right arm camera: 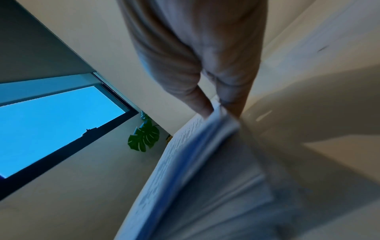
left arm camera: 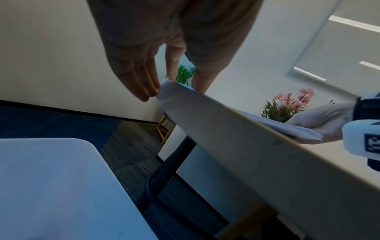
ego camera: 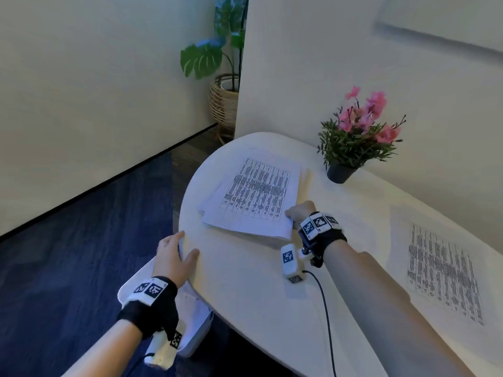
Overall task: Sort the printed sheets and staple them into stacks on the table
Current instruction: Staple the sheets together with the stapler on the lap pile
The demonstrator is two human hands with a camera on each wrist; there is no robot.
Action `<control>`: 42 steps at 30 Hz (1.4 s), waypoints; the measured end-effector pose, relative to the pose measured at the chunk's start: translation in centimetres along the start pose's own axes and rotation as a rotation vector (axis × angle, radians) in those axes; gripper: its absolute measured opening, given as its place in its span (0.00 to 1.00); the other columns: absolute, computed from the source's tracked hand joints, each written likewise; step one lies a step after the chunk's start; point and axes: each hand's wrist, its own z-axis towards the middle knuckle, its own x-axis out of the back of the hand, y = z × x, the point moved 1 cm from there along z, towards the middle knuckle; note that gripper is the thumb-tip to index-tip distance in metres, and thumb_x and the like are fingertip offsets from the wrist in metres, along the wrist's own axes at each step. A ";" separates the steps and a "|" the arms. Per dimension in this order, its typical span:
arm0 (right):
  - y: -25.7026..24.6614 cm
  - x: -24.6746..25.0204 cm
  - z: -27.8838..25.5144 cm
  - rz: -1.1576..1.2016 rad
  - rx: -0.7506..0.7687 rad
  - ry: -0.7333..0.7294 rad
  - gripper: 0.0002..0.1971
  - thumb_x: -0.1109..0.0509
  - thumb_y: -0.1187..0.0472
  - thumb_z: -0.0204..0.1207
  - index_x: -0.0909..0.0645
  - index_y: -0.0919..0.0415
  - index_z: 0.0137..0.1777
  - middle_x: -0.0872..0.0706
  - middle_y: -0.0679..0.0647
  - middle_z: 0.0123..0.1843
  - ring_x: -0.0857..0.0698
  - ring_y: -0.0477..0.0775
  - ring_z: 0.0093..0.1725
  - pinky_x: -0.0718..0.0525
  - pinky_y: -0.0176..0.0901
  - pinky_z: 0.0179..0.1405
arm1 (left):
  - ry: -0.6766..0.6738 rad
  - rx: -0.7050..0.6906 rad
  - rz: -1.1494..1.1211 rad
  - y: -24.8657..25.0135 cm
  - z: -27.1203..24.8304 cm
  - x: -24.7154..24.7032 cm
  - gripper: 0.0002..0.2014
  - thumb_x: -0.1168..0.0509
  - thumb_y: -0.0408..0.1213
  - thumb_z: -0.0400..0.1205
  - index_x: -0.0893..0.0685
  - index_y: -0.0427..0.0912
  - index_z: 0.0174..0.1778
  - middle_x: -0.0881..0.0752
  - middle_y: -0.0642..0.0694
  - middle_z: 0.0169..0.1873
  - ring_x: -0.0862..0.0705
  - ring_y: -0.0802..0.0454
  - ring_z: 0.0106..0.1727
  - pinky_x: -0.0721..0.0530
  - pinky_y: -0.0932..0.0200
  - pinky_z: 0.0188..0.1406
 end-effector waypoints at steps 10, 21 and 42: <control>0.3 -1.2 -0.8 0.034 0.034 0.117 0.18 0.42 0.72 0.78 0.41 0.58 0.30 0.40 0.52 0.27 0.40 0.50 0.25 0.42 0.41 0.26 | 0.013 0.004 -0.035 -0.2 -0.2 -0.1 0.30 0.31 0.39 0.80 0.31 0.40 0.78 0.30 0.40 0.73 0.30 0.44 0.72 0.32 0.49 0.71; 4.8 7.7 -3.1 0.195 0.138 0.264 0.18 0.29 0.57 0.75 0.27 0.59 0.62 0.17 0.58 0.54 0.17 0.61 0.58 0.17 0.53 0.60 | 0.076 -0.055 -0.061 -0.6 -0.8 -0.4 0.26 0.32 0.38 0.80 0.26 0.40 0.74 0.28 0.42 0.71 0.31 0.56 0.55 0.30 0.54 0.63; 29.3 25.7 -6.9 -0.181 -0.482 0.358 0.38 0.18 0.49 0.65 0.24 0.73 0.68 0.15 0.68 0.54 0.19 0.58 0.31 0.24 0.44 0.25 | 0.146 -0.185 0.134 -1.7 -1.5 -2.0 0.16 0.37 0.33 0.83 0.17 0.38 0.66 0.26 0.40 0.70 0.29 0.34 0.70 0.31 0.40 0.72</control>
